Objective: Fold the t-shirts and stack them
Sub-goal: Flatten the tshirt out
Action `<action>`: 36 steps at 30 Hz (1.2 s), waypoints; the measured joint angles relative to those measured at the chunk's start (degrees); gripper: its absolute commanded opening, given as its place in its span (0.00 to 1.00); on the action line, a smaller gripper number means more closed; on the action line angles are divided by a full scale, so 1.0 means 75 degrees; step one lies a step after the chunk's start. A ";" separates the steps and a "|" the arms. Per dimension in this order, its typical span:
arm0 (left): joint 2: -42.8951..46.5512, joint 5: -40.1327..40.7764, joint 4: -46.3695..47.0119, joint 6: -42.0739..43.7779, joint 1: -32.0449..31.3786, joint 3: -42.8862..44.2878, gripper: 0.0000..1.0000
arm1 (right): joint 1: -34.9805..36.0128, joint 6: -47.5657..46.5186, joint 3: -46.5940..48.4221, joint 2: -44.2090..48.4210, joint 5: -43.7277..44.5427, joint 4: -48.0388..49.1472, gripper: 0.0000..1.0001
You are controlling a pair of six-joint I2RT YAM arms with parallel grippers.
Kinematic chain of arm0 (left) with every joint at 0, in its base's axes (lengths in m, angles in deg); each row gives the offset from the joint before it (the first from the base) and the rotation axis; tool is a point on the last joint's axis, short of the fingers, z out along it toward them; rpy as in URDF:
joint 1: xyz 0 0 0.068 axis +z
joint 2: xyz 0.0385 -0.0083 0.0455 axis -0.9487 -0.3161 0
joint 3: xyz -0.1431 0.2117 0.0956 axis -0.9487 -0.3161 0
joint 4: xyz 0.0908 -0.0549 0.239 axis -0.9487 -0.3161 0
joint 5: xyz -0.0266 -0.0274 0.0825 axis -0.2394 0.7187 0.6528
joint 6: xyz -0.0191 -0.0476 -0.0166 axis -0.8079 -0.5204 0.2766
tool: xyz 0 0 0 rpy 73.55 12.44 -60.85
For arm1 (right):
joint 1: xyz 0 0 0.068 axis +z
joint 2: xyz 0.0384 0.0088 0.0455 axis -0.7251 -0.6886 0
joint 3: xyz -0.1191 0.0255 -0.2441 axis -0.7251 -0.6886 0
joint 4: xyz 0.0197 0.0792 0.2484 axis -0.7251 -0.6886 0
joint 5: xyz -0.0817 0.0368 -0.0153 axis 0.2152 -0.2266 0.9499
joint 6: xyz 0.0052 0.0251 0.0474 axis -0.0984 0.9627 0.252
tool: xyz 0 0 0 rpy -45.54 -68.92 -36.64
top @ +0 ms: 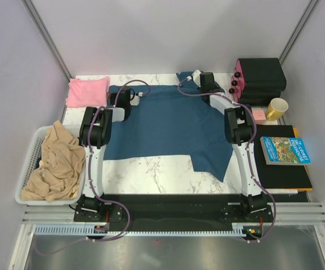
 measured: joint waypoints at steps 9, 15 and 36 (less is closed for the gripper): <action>0.0023 0.0041 0.0895 0.0187 0.0082 -0.0187 0.75 | 0.0003 0.0236 -0.0428 0.0568 0.0251 0.0003 0.62; 0.0408 0.0032 0.0787 -0.0125 0.0026 -0.0507 0.76 | 0.0017 0.0519 -0.0717 0.1107 0.0364 0.0006 0.61; 0.8687 -0.3692 -0.3990 -0.1515 -0.0545 -0.7067 0.59 | 0.0286 -0.2124 -0.6137 0.8125 -0.3526 -0.5837 0.72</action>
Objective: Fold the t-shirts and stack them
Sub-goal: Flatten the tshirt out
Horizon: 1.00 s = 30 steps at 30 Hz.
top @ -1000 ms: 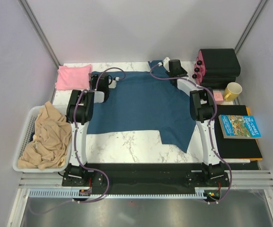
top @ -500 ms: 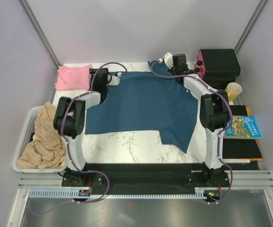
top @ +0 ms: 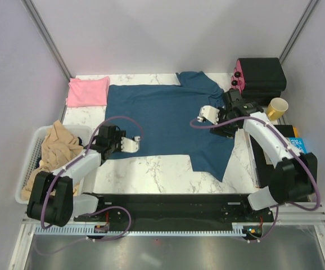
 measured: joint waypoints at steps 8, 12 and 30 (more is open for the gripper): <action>0.1982 -0.0729 -0.0271 0.0364 0.0073 -0.1754 0.60 | 0.0350 -0.0469 -0.2157 0.2556 -0.0326 -0.1058 0.72; 0.3150 -0.0997 -0.0428 0.0726 0.0076 -0.2387 0.60 | 0.0755 -0.0842 -0.3171 0.3570 -0.0318 -0.1323 0.72; 0.4689 -0.1291 -0.1941 0.1387 0.0076 -0.3150 0.59 | 0.2209 -0.1268 -0.4459 0.4334 -0.0962 -0.1731 0.67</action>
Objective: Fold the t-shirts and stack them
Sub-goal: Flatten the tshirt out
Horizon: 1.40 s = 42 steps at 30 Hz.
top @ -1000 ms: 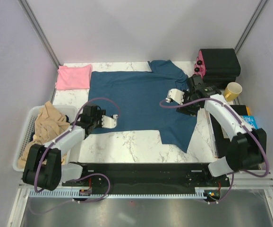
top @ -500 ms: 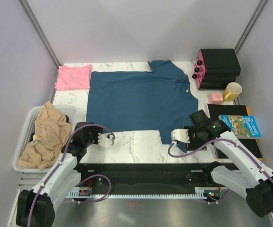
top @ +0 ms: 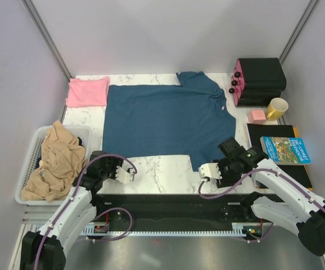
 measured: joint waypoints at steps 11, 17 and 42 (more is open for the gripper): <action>-0.0877 0.0178 -0.0026 -0.0006 0.0000 0.0667 0.59 | 0.0335 0.1000 -0.0501 -0.0516 -0.0662 0.0918 0.64; -0.1212 0.0178 0.0012 -0.0006 0.0000 0.1055 0.59 | 0.0399 0.1457 -0.0930 -0.0513 -0.0694 0.1437 0.61; -0.1906 -0.0017 -0.0073 0.0000 0.0000 0.1472 0.57 | 0.0501 0.1655 -0.1285 -0.0624 0.0705 0.2585 0.02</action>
